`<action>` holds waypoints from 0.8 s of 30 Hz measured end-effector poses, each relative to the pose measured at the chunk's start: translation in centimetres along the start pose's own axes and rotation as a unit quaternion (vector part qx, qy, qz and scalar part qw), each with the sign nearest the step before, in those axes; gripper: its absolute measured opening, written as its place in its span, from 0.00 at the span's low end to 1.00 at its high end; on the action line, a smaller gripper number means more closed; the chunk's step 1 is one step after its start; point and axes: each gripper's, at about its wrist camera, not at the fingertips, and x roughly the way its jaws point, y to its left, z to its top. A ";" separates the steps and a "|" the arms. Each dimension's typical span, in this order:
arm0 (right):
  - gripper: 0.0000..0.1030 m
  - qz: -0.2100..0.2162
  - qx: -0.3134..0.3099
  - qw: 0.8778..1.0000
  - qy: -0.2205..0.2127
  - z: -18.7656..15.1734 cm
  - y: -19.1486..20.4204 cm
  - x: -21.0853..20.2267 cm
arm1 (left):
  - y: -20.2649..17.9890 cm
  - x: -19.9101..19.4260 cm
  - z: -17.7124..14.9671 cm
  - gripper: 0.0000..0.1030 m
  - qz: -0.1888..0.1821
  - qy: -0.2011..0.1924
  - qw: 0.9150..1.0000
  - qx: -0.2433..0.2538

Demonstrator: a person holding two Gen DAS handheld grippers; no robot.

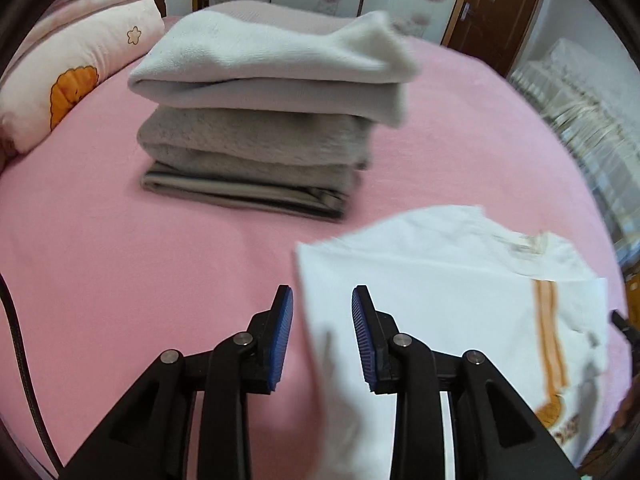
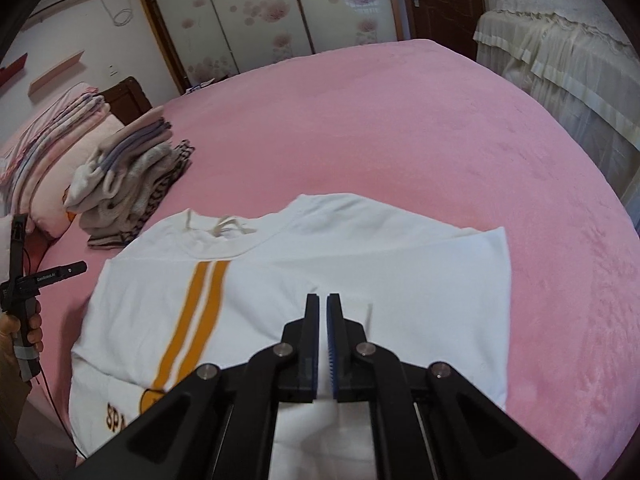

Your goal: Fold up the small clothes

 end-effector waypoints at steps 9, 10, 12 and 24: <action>0.03 0.040 -0.041 0.998 0.006 -2.4 8.4 2.0 | -3.0 1.1 -8.1 0.29 0.010 -0.022 0.998 -0.059; 0.03 0.036 -0.048 0.998 0.009 -2.7 9.1 2.6 | -2.9 1.7 -8.4 0.29 0.024 -0.018 0.998 -0.057; 0.03 0.012 -0.065 0.998 0.020 -3.3 9.5 3.9 | -2.5 2.3 -9.1 0.20 0.030 -0.020 0.998 -0.047; 0.00 -0.049 -0.040 0.998 0.026 -5.6 2.0 3.3 | 3.7 0.7 -10.5 0.21 0.063 -0.031 0.996 -0.054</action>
